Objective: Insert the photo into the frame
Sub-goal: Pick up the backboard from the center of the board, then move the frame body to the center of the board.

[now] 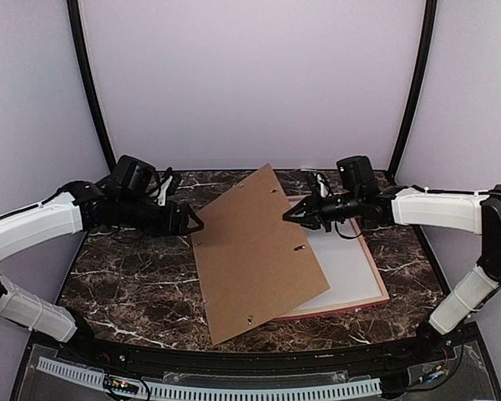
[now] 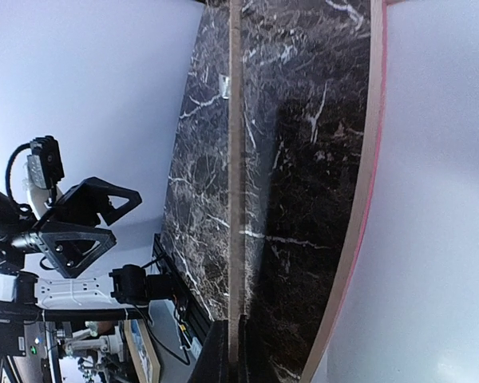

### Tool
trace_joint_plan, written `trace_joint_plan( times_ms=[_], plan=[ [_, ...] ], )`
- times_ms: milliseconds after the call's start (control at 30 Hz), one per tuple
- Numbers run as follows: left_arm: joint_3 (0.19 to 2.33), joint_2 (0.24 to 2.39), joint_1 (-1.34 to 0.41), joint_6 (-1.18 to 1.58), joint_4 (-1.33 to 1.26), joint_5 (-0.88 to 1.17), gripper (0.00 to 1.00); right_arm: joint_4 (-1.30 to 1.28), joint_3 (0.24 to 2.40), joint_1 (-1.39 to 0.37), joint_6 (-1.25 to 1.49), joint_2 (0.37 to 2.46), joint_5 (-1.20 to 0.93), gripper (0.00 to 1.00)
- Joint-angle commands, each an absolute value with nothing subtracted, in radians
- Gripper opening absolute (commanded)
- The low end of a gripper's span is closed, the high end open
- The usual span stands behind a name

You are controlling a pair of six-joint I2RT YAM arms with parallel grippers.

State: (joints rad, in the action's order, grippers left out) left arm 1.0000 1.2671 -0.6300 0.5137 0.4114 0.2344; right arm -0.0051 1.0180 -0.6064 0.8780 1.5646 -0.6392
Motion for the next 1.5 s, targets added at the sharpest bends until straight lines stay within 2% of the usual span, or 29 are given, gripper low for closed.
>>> trace_joint_plan(
  times_ms=[0, 333, 500, 633, 967, 1367, 1467],
  plan=[
    [1.066, 1.284, -0.621, 0.461, 0.463, 0.209, 0.81, 0.116, 0.963, -0.511, 0.905, 1.413, -0.745, 0.0],
    [1.133, 1.466, -0.634, 0.472, 0.414, 0.229, 0.83, -0.067, 0.932, -0.117, 0.836, 1.165, -0.897, 0.0],
    [1.186, 1.576, -0.673, 0.487, 0.385, 0.217, 0.85, -0.096, 0.933, 0.087, 0.819, 1.12, -1.008, 0.0],
    [1.25, 1.686, -0.716, 0.498, 0.378, 0.181, 0.85, -0.061, 0.931, 0.185, 0.841, 1.113, -1.073, 0.0],
    [1.44, 1.964, -0.815, 0.516, 0.397, 0.102, 0.78, 0.039, 0.931, 0.247, 0.894, 1.139, -1.138, 0.0],
    [1.518, 2.077, -0.847, 0.516, 0.43, 0.014, 0.78, 0.047, 0.913, 0.25, 0.878, 1.151, -1.16, 0.0],
    [1.523, 2.092, -0.85, 0.514, 0.433, -0.013, 0.74, 0.046, 0.91, 0.25, 0.877, 1.151, -1.163, 0.0]
  ],
)
